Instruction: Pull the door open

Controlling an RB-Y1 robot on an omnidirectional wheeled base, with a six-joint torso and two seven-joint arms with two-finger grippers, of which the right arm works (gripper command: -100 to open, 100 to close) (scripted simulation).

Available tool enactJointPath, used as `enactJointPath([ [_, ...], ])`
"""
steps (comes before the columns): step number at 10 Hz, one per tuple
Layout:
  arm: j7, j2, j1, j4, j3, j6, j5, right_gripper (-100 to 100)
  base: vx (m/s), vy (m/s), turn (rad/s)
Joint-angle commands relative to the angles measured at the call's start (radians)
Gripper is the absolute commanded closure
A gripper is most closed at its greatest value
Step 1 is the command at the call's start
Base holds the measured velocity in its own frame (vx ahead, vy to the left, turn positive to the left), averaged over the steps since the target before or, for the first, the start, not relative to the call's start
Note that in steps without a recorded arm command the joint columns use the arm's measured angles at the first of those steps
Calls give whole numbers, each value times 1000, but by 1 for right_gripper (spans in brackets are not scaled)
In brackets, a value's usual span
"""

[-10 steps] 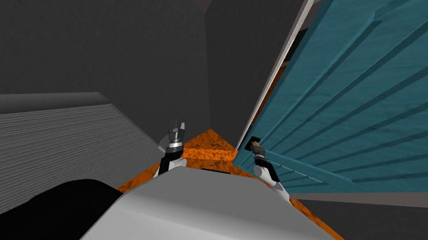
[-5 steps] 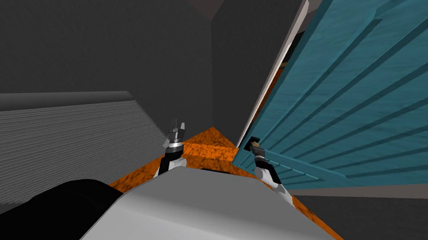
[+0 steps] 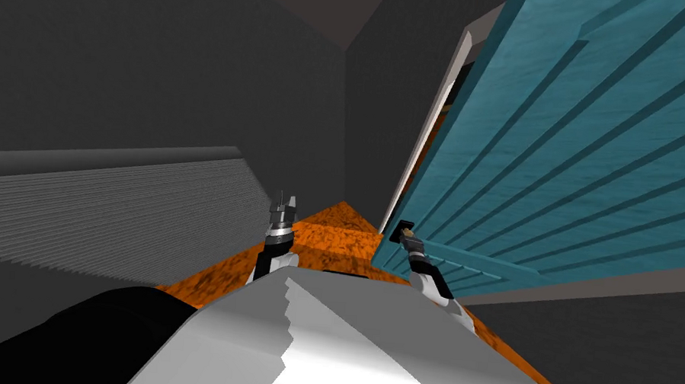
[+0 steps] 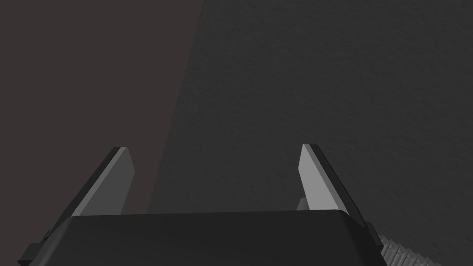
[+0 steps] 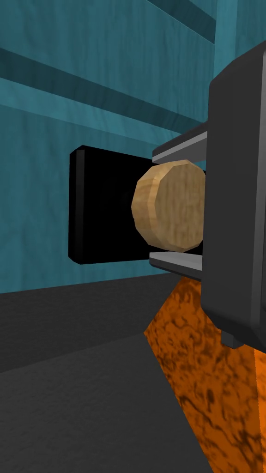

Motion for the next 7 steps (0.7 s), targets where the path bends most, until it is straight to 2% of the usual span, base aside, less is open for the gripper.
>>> enactJointPath([
  [1,-14,-17,9,-7,13,-10,2,100,-147,-20,112],
  [7,-70,-82,42,-34,63,-52,11,100,-213,-60,128],
])
